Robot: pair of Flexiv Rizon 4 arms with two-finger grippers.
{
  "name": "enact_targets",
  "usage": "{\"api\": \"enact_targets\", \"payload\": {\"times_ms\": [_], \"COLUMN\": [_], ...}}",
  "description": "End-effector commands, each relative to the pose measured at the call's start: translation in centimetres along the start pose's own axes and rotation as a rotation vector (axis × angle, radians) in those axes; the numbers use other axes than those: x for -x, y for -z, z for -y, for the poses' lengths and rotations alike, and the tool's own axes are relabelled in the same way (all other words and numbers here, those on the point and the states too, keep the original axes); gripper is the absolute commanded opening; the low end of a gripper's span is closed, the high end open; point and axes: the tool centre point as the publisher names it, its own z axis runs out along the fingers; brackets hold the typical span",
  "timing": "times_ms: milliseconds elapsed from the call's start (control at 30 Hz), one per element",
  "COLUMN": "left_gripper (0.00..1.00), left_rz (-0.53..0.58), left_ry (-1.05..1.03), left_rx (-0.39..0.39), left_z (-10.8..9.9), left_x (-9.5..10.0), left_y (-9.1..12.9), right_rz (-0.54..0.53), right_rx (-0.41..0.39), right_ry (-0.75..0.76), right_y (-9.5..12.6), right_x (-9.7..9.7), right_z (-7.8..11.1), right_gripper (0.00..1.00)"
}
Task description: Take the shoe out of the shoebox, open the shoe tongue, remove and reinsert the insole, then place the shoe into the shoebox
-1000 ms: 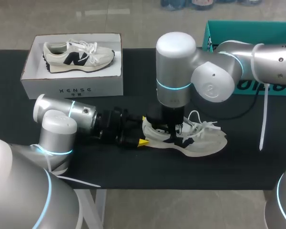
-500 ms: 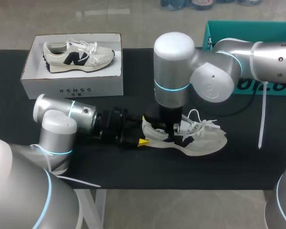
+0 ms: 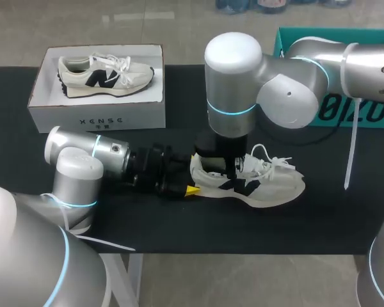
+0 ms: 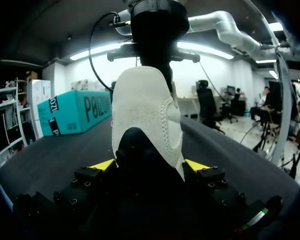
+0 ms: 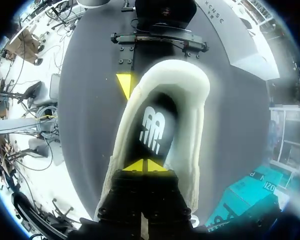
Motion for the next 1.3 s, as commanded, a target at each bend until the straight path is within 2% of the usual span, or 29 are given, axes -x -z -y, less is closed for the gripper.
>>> {"api": "enact_targets", "payload": {"times_ms": [33,200,567,600,667,733,800,833,867,900,1300], "left_gripper": [0.00,0.00,0.00,0.00,0.00,0.00,0.00,0.00,0.00,0.00,0.00], "left_rz": [0.001,0.001,0.001,0.001,0.001,0.001,0.001,0.001,0.001,0.001,0.001], "left_ry": [0.001,0.001,0.001,0.001,0.001,0.001,0.001,0.001,0.001,0.001,0.001], "left_rx": [0.002,0.002,0.002,0.002,0.002,0.002,0.002,0.002,0.002,0.002,0.002], "left_z": [-0.2,-0.2,-0.2,-0.2,-0.2,-0.2,-0.2,-0.2,-0.2,-0.2,-0.2], "left_x": [0.1,0.1,0.1,0.1,0.1,0.1,0.1,0.1,0.1,0.1,0.1], "left_y": [-0.3,-0.3,-0.3,-0.3,-0.3,-0.3,-0.3,-0.3,-0.3,-0.3,-0.3], "right_rz": [0.023,0.035,0.017,0.015,0.014,0.014,0.014,0.013,0.011,0.010,0.026], "right_rx": [0.007,0.004,0.006,0.006,0.007,0.004,0.002,0.001,0.001,0.001,-0.020], "right_ry": [-0.006,-0.011,-0.022,-0.025,-0.027,-0.028,-0.028,-0.028,-0.028,-0.029,-0.042], "right_y": [1.5,1.8,0.9,0.9,0.9,1.0,1.0,1.0,1.0,1.0,2.3], "right_x": [-0.4,-0.2,-0.2,-0.1,0.0,0.1,0.2,0.2,0.3,0.3,0.5], "right_z": [1.0,1.1,0.8,0.8,0.8,0.7,0.6,0.6,0.6,0.6,-0.5], "right_gripper": [0.00,0.00,0.00,0.06,0.37,0.45,0.71,0.90,0.98,1.00,1.00]}}
